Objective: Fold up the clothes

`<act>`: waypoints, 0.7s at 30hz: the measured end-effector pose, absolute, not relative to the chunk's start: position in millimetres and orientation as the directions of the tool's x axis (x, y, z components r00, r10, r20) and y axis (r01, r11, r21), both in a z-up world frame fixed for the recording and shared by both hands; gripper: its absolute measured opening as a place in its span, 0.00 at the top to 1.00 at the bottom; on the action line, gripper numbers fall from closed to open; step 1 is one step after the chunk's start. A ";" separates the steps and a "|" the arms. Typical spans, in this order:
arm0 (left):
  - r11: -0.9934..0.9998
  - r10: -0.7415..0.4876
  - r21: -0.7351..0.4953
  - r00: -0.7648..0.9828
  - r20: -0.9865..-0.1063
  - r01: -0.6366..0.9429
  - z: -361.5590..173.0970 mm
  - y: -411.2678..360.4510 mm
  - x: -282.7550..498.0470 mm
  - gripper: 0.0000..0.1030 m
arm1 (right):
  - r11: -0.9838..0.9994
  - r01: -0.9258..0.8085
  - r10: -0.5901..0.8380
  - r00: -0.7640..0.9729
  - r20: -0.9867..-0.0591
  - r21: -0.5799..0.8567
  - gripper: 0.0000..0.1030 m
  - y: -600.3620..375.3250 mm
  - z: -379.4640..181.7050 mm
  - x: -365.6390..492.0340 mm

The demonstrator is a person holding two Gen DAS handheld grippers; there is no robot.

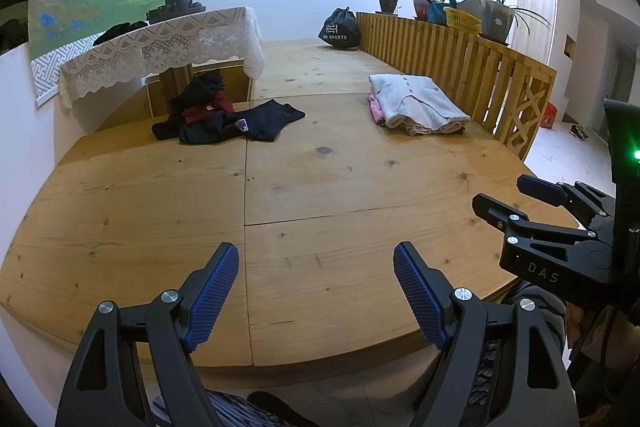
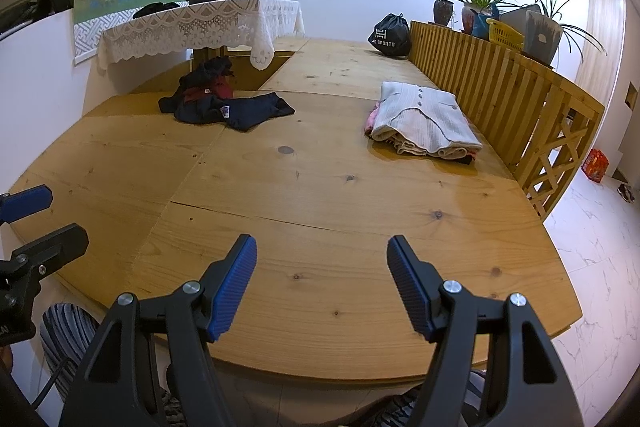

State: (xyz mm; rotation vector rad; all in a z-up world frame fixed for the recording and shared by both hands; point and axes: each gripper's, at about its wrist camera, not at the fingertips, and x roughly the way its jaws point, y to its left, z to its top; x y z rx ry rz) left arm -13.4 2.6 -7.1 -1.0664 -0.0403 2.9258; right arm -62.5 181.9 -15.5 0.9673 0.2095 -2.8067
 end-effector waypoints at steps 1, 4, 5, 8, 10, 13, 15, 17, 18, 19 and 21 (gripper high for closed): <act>-0.999 0.034 -0.034 -0.764 -0.644 -0.015 -7.6 1.9 -14.3 0.24 | -0.976 0.202 -0.110 -0.775 -0.622 -0.079 0.35 181.5 -16.6 -63.8; -0.999 0.030 -0.035 -0.761 -0.647 -0.010 -9.6 -0.8 -17.2 0.24 | -0.973 0.214 -0.115 -0.769 -0.628 -0.084 0.35 179.6 -20.1 -68.6; -0.999 0.030 -0.036 -0.760 -0.649 -0.008 -10.5 -2.2 -18.5 0.24 | -0.971 0.222 -0.116 -0.767 -0.631 -0.092 0.35 178.2 -21.4 -71.3; -0.999 0.031 -0.047 -0.757 -0.653 0.000 -13.5 -8.7 -23.3 0.24 | -0.963 0.248 -0.125 -0.761 -0.637 -0.108 0.35 174.3 -24.9 -78.3; -0.999 0.026 -0.050 -0.754 -0.656 0.010 -15.5 -13.6 -28.0 0.24 | -0.960 0.267 -0.149 -0.748 -0.647 -0.087 0.35 173.4 -26.1 -84.5; -0.999 0.017 -0.050 -0.753 -0.658 0.022 -18.0 -21.1 -34.8 0.24 | -0.953 0.299 -0.193 -0.732 -0.653 -0.054 0.35 171.7 -26.5 -94.2; -0.998 0.012 -0.050 -0.754 -0.657 0.028 -18.9 -27.3 -41.6 0.24 | -0.947 0.319 -0.214 -0.728 -0.652 -0.045 0.35 168.5 -25.2 -101.2; -0.998 0.007 -0.048 -0.755 -0.656 0.032 -18.8 -33.2 -48.8 0.24 | -0.944 0.327 -0.219 -0.724 -0.654 -0.047 0.35 164.3 -24.1 -111.5; -0.998 0.004 -0.045 -0.756 -0.655 0.034 -18.1 -37.0 -53.7 0.24 | -0.941 0.335 -0.223 -0.719 -0.659 -0.047 0.35 161.7 -23.4 -118.3; -0.999 0.001 -0.042 -0.756 -0.654 0.035 -17.4 -40.9 -58.6 0.24 | -0.938 0.345 -0.233 -0.714 -0.661 -0.042 0.35 158.9 -22.5 -124.6; -0.999 -0.004 -0.038 -0.759 -0.651 0.038 -15.4 -48.8 -68.7 0.24 | -0.932 0.359 -0.241 -0.711 -0.660 -0.046 0.35 153.6 -20.0 -136.5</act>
